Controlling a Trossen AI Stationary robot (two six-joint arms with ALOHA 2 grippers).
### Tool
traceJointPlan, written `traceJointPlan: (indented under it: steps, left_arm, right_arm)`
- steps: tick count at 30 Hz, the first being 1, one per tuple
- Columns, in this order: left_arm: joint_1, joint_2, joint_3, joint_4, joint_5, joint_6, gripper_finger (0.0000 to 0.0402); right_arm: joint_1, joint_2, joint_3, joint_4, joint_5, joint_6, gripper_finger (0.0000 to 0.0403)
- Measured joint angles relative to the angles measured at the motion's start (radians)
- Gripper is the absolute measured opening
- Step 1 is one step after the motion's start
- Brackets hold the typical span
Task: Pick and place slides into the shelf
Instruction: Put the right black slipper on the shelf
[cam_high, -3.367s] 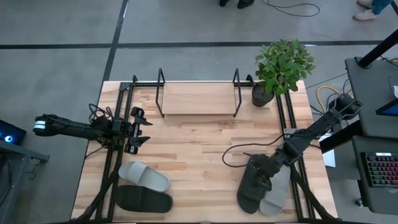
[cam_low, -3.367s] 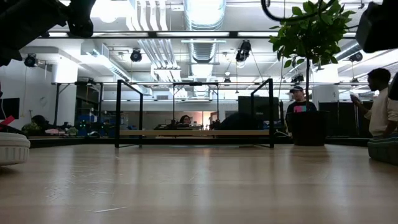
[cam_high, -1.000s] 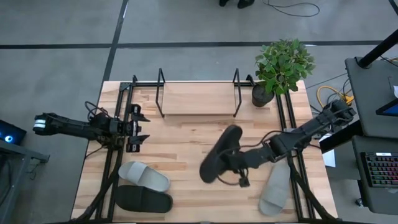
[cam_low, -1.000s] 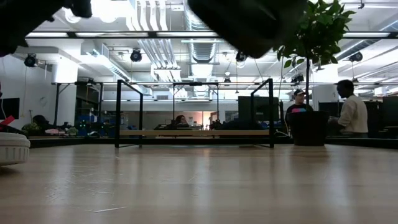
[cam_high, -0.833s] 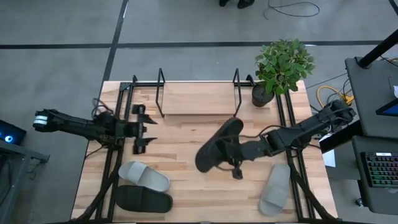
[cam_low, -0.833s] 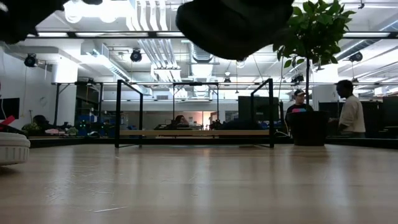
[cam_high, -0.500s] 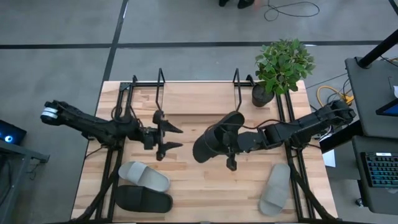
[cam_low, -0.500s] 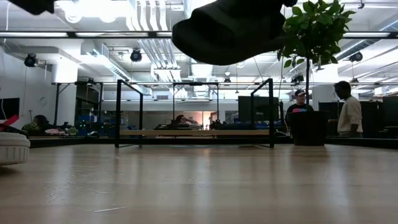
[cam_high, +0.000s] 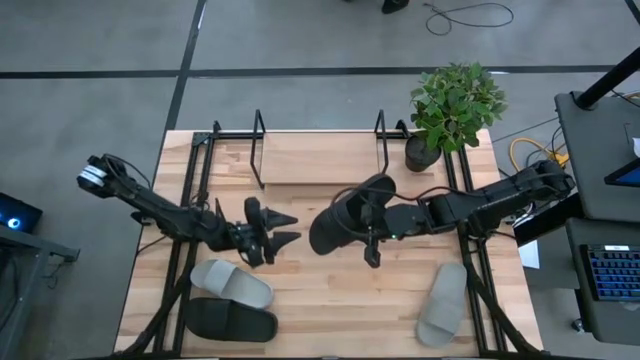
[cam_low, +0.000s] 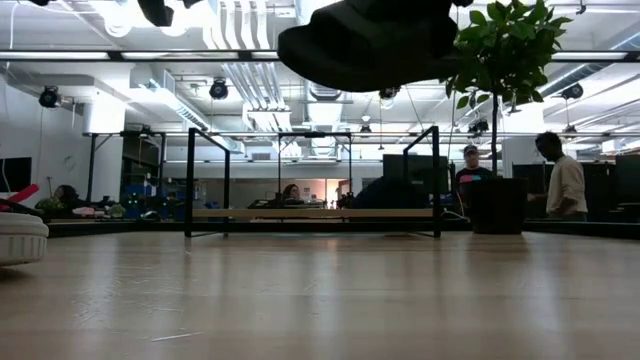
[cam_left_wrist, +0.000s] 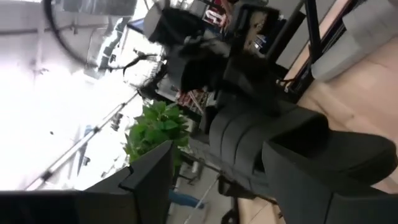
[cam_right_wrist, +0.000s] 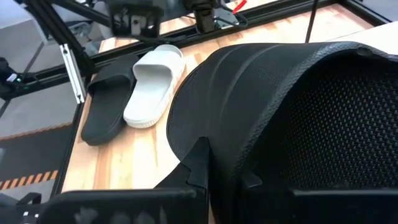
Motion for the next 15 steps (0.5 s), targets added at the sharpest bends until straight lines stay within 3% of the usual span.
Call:
traceJointPlan:
  steps: [8,15]
  left_arm:
    - [-0.028,0.122,0.005,0.113,-0.081,0.197,0.0228]
    - [-0.057,0.224,0.051,0.115,-0.399,0.381,0.0228]
  right_arm:
    - [-0.025,0.0,0.0,0.025,0.0,0.0,0.0012]
    - [-0.046,-0.01,0.0,0.031,0.0,0.0,0.0012]
